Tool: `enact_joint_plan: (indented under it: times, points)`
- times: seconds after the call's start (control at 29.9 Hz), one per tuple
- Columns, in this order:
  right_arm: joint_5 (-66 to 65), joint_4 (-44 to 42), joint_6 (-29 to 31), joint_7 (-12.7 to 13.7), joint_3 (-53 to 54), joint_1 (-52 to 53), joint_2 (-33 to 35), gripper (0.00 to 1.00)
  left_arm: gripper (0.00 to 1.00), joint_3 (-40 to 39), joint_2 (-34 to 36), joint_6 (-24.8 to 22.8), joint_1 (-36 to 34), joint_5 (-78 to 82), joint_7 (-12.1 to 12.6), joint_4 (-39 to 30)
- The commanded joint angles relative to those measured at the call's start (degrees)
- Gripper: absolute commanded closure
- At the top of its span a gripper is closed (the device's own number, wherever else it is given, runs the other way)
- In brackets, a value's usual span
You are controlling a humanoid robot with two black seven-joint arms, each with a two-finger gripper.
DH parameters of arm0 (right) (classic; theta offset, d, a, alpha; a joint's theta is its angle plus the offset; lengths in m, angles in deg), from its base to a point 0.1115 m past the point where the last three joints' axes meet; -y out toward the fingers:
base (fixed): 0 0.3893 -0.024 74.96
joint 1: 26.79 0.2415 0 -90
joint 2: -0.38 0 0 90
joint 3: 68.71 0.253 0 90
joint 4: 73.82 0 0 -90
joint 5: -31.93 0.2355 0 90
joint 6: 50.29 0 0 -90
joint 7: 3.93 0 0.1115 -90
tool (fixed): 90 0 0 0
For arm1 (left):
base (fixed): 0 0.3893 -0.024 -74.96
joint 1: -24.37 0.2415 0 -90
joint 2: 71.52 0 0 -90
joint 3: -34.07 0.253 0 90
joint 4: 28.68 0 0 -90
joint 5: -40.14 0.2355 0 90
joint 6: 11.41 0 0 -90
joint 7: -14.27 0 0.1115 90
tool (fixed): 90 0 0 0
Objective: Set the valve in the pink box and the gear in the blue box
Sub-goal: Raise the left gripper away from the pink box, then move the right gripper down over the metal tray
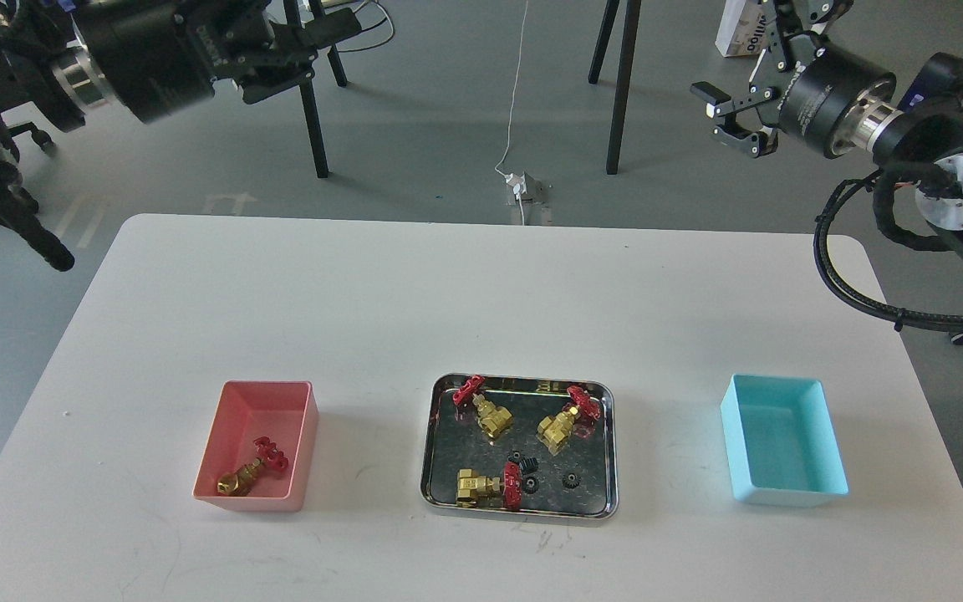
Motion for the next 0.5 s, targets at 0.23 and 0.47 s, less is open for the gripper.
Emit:
enact_joint_plan:
  times: [0.23,0.47]
  points:
    - [-36.16,29.63,5.64,-0.02,-39.52,21.82,9.20,0.00,0.08,-10.23,-20.51,-0.57,11.56,-8.41,0.00,14.11]
    - [-52.18,32.55,6.34,-0.55,-54.38,27.19,2.18,0.00,0.06,-10.32,-24.21,-0.57,13.41,-8.32,0.00,14.20]
